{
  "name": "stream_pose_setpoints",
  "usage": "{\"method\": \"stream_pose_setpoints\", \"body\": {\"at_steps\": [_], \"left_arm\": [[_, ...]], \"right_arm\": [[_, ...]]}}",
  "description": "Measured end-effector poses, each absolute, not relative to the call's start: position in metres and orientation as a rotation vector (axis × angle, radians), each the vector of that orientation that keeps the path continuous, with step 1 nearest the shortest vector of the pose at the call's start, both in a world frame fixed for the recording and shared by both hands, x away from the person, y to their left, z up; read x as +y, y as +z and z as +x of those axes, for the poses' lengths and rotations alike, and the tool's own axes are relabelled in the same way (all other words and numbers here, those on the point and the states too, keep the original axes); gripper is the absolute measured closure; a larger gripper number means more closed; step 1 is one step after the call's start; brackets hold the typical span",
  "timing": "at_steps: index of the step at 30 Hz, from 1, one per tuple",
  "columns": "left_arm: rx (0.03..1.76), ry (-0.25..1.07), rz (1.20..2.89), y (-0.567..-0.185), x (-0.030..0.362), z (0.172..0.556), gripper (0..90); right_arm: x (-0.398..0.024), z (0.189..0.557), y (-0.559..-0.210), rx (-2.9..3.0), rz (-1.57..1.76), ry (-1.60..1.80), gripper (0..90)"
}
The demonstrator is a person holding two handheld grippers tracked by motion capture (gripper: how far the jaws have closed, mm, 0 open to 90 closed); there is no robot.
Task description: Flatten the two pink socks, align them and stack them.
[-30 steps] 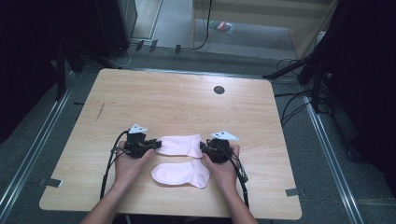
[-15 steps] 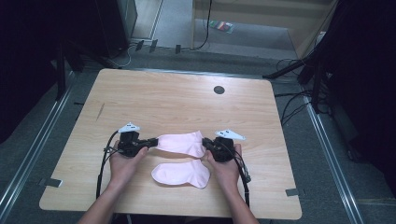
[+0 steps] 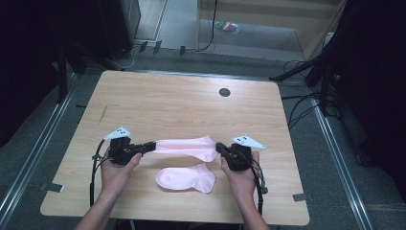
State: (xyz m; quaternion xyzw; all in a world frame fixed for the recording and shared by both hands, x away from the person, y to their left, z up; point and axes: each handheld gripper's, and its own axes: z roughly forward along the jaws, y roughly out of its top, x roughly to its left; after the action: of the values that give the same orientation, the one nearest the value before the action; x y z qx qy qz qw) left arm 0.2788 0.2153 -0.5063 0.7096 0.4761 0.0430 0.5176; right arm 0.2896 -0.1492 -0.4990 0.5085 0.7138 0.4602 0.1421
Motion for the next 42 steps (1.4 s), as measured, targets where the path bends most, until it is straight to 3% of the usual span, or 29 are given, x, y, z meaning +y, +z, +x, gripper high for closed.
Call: {"method": "stream_pose_setpoints", "body": {"at_steps": [9,18,32,42], "left_arm": [[1.072,0.05,1.695,-0.502,0.221,0.249,89.9],[1.04,0.089,1.777,-0.503,0.203,0.224,90.0],[1.077,0.067,1.905,-0.529,0.189,0.222,89.7],[1.079,0.187,2.067,-0.542,0.18,0.224,89.5]], "right_arm": [[-0.151,0.26,-0.488,2.124,1.438,1.373,87.9],[-0.155,0.236,-0.498,2.174,1.444,1.318,87.7],[-0.148,0.23,-0.519,2.221,1.469,1.246,87.5],[-0.146,0.236,-0.537,2.26,1.479,1.168,87.2]]}}
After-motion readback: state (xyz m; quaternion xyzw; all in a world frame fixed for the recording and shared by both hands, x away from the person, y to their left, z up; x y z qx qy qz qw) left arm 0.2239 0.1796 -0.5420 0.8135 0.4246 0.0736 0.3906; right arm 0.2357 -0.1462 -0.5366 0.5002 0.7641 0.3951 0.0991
